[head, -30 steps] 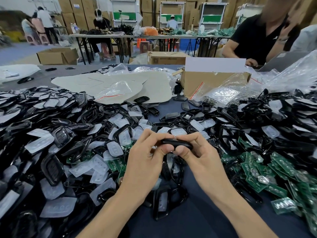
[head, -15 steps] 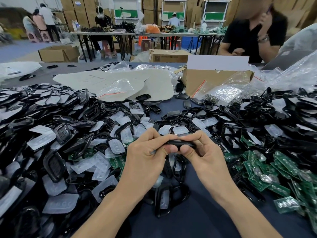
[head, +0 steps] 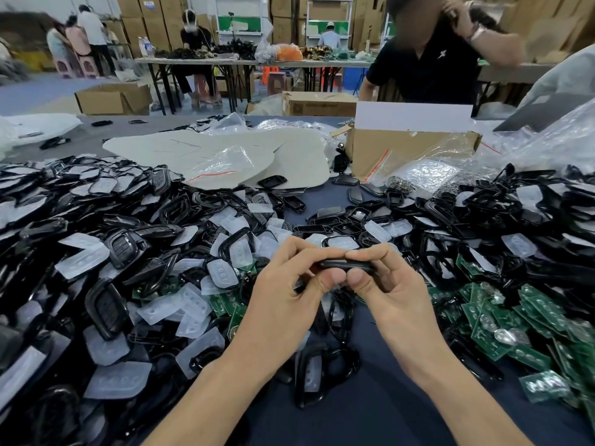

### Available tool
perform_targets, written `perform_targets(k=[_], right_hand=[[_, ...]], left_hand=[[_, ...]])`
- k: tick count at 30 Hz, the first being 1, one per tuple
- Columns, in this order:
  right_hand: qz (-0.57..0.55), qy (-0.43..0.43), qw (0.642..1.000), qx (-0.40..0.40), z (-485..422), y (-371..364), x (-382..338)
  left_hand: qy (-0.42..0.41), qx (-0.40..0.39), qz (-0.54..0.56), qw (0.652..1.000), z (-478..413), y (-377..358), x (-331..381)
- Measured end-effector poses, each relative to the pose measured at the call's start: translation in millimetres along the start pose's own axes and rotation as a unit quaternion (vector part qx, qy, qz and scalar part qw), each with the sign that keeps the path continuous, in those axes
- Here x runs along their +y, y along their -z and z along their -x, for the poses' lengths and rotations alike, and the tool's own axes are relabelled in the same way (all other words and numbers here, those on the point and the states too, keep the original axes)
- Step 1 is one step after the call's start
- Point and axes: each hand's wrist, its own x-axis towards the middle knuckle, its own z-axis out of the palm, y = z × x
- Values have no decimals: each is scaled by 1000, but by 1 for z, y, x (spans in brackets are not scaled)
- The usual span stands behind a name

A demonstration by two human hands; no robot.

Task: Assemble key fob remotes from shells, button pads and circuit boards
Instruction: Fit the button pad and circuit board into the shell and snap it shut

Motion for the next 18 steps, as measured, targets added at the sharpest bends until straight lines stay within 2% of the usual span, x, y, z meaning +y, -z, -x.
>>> perform_targets(k=[8, 13, 18], right_hand=[[-10, 11, 1000, 0, -1, -4, -2], [-66, -9, 997, 25, -3, -3, 5], [-54, -38, 997, 37, -5, -3, 9]], left_hand=[[-35, 35, -29, 998, 2, -3, -7], [-7, 38, -48, 998, 4, -3, -15], [-66, 8, -163, 984, 4, -4, -15]])
